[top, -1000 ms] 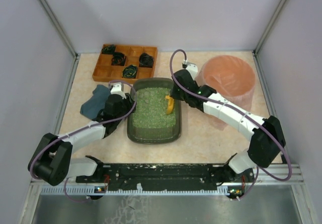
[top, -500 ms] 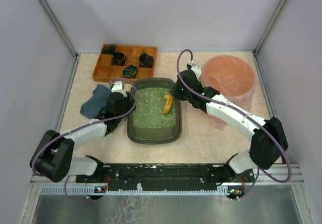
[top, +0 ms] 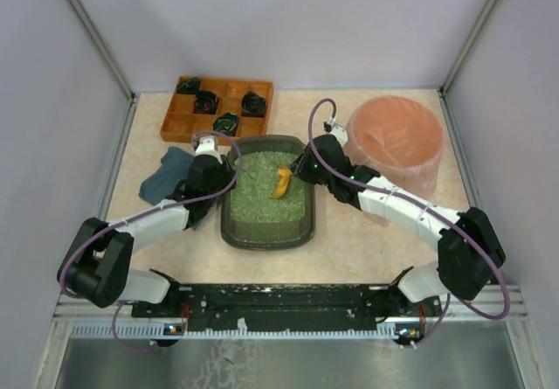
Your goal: Clean the litter box
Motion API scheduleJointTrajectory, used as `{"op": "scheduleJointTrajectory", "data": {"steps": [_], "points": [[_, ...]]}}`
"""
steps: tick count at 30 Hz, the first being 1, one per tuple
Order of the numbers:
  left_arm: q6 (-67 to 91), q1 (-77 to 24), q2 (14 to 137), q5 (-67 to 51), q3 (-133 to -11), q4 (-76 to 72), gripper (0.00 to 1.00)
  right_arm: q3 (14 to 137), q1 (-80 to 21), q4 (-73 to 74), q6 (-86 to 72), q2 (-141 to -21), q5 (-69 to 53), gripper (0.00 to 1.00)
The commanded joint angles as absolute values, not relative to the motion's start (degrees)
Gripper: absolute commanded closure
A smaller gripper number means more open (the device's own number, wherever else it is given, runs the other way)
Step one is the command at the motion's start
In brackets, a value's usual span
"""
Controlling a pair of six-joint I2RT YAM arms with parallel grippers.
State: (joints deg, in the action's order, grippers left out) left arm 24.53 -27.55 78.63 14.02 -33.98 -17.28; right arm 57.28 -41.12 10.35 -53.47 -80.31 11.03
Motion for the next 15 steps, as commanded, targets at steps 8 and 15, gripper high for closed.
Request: {"op": "scheduleJointTrajectory", "data": {"steps": [8, 15], "points": [[25.4, -28.0, 81.9, 8.8, -35.4, -14.8, 0.66, 53.8, -46.4, 4.1, -58.8, -86.3, 1.8, 1.0], [25.4, -28.1, 81.9, 8.6, -35.5, -14.8, 0.67, 51.0, -46.4, 2.9, -59.4, -84.9, 3.1, 1.0]]}}
